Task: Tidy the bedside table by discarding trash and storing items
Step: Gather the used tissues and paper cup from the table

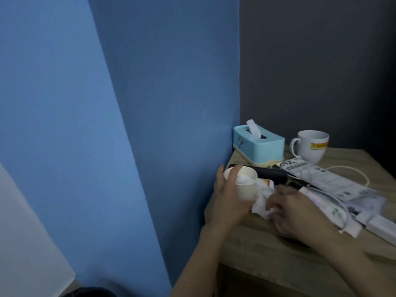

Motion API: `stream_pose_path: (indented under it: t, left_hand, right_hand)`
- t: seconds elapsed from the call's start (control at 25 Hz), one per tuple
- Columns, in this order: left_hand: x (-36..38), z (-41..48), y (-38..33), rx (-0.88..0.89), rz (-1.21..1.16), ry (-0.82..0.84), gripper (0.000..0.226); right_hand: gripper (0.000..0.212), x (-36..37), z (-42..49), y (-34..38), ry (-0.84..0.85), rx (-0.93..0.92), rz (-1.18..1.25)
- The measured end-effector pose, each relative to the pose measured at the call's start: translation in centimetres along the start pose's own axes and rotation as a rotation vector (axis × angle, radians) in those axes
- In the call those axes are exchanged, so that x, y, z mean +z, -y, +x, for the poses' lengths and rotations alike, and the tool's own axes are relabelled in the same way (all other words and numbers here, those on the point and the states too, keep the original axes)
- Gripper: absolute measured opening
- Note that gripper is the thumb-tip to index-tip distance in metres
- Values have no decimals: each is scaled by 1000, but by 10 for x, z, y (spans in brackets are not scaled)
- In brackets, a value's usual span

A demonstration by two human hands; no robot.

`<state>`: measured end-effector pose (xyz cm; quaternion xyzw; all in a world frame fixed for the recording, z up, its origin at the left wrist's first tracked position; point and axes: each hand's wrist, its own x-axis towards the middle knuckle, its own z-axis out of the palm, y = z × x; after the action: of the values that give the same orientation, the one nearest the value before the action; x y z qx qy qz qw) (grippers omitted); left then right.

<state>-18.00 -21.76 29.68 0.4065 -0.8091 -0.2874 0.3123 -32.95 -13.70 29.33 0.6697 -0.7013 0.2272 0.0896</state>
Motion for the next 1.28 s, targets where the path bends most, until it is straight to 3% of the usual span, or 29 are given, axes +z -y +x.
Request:
stream_pose_path:
  t: [0.12,0.28,0.4,0.56,0.64,0.76,0.88,1.04,1.12,1.28]
  left_hand:
    - [2,-2,4,-9,9,-8,84]
    - [0,-8,-1,10,152,-71,66]
    - [-4,-13,-7,67,161,-170,62]
    - [4,-53,-10,208,213,-367,41]
    - [15,-76,-9,302,260,-260,40]
    - [32,-84,5,257,264,-53,48]
    - [35,-85,11,195,310,216,62]
    - [32,-81,2,94,384,392,74]
    - [24,-79,-6,23,417,506,76]
    - [14,-72,-26,8,497,651,89]
  right_hand:
    - [14,12,4,-2,-1,-42,-71]
    - [15,0,-7,20,-110,-17,-139]
    - [17,-4,-24,33,-18,5,-105]
    - [50,5,-58,49,13,79,-43]
    - [60,14,-72,58,88,103,-30]
    - [66,15,-79,60,102,172,-15]
    - [70,6,-78,63,230,197,-1]
    - [72,-12,-66,64,371,283,-46]
    - [71,-17,-67,63,298,290,-55]
    - [75,-14,-67,55,366,386,-30]
